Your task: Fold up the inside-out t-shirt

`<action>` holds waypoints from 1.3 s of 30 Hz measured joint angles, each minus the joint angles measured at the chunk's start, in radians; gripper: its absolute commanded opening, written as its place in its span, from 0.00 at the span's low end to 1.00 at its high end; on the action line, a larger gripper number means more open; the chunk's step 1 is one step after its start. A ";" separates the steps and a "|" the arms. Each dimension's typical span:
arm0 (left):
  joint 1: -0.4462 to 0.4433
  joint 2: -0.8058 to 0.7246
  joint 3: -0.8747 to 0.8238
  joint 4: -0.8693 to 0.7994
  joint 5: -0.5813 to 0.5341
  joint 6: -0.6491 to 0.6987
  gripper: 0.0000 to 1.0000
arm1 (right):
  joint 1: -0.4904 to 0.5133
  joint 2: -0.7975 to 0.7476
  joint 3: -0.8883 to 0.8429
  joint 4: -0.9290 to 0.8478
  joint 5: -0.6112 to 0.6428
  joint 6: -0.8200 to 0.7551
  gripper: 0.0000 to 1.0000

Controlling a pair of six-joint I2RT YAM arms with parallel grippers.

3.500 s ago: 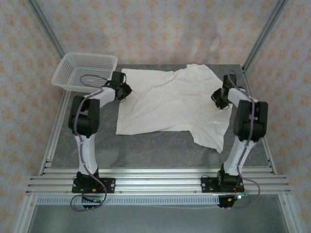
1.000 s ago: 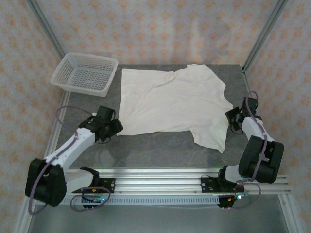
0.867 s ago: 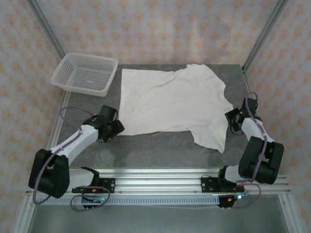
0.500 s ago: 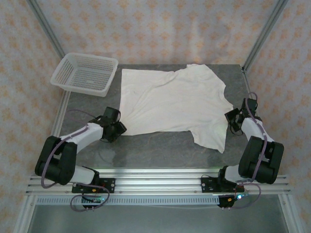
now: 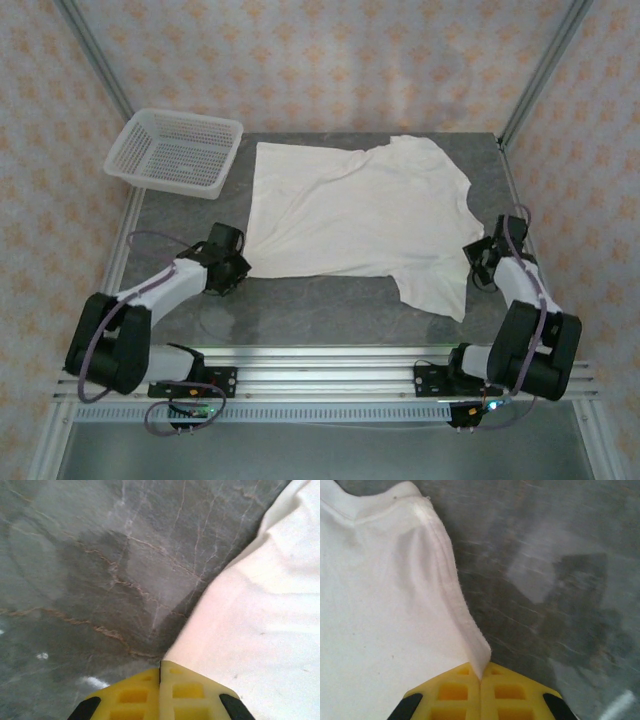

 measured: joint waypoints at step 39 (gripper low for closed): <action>0.073 0.345 0.436 0.027 -0.078 0.156 0.00 | 0.000 0.305 0.368 -0.074 -0.081 -0.019 0.00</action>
